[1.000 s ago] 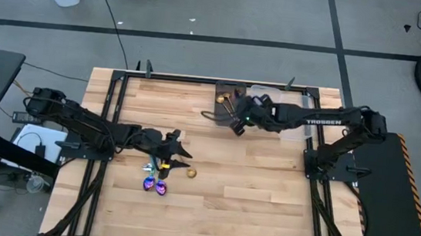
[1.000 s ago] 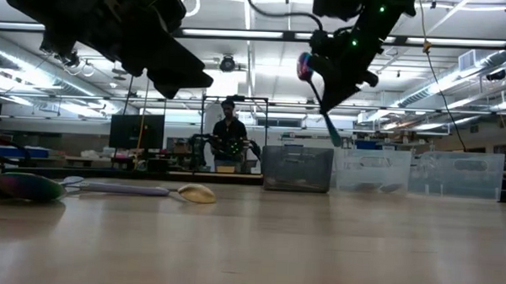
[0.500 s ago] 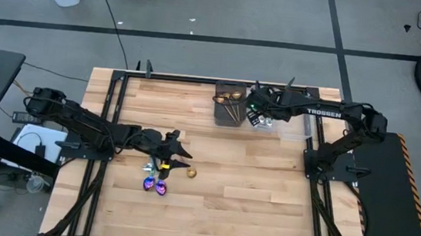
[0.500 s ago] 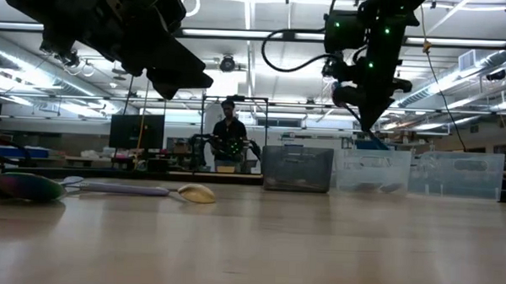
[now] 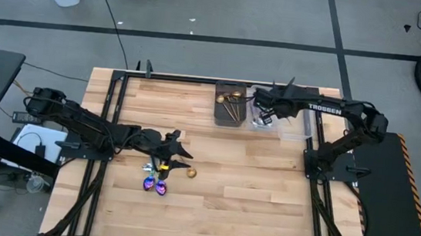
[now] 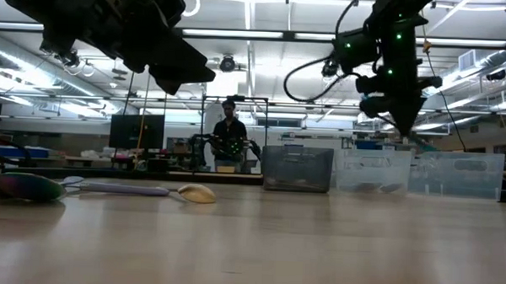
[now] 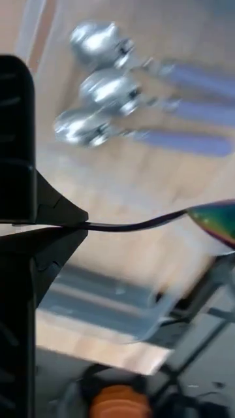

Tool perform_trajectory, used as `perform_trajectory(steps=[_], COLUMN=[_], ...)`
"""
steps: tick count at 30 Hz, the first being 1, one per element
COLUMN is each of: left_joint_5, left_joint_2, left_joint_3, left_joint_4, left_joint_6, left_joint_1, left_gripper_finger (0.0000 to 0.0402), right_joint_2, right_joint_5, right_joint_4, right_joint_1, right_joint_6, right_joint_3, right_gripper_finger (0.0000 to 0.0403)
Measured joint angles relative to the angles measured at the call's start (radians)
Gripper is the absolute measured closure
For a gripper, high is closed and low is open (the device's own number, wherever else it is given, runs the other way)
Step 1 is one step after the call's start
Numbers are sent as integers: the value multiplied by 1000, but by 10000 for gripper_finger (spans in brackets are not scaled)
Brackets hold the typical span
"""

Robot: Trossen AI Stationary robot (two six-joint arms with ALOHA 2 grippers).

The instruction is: Sort silverware by color (type)

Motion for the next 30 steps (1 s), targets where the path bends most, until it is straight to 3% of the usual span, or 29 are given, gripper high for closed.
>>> perform_trajectory(steps=[4, 12, 30], left_joint_5=[0, 0, 12], left_joint_2=[0, 0, 0], left_joint_3=[0, 0, 0], left_joint_4=[1, 1, 1], left_joint_6=[15, 28, 35], left_joint_1=[0, -1, -1], left_gripper_finger=[239, 239, 239], right_joint_2=[0, 1, 1], right_joint_5=[-45, -124, -177], right_joint_4=[-95, -117, -5], right_joint_1=[-12, -57, -222], right_joint_6=[22, -21, -149], right_joint_3=[-1, -82, -223], right_gripper_finger=[392, 392, 392])
